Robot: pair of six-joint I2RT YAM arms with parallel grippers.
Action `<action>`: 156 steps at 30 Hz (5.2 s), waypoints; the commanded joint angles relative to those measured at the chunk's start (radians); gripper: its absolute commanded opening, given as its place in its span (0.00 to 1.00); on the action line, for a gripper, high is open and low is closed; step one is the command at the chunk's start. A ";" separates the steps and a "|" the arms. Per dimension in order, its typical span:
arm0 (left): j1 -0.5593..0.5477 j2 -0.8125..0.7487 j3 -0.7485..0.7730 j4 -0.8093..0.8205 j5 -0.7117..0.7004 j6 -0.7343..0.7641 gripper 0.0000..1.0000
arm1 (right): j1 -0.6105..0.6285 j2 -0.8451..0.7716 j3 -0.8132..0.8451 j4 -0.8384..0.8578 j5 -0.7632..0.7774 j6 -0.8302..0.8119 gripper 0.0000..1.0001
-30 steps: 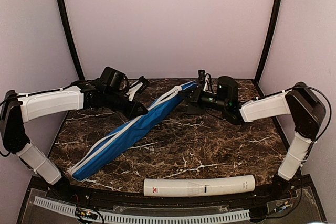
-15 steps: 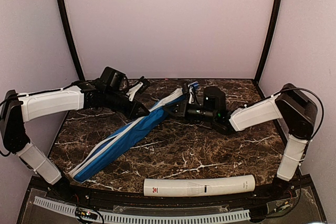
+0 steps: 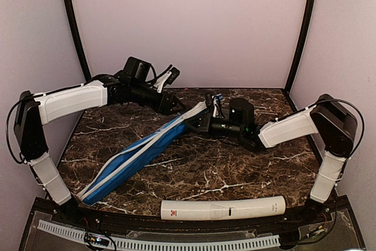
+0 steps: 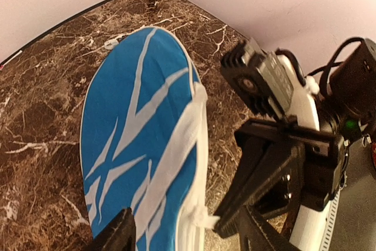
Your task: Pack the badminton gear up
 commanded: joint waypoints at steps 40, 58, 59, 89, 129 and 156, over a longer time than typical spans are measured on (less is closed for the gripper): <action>0.015 0.365 0.613 -0.210 -0.202 -0.039 0.00 | 0.087 0.091 0.143 0.027 -0.051 0.021 0.00; 0.269 0.366 0.651 -0.190 -0.390 -0.064 0.00 | 0.181 0.103 0.231 -0.236 -0.162 -0.053 0.00; 0.285 0.366 0.649 -0.195 -0.394 -0.064 0.00 | 0.183 0.097 0.231 -0.257 -0.167 -0.064 0.00; 0.507 0.369 0.624 -0.223 -0.494 0.021 0.00 | 0.361 -0.024 0.126 -0.819 -0.299 -0.292 0.00; 0.428 0.316 0.280 -0.034 -0.321 -0.020 0.71 | -0.124 -0.380 -0.158 -0.963 0.065 -0.368 0.63; 0.699 -0.551 -0.976 0.865 -0.750 -0.033 0.91 | -0.974 -0.683 -0.478 -0.334 0.309 -0.566 0.90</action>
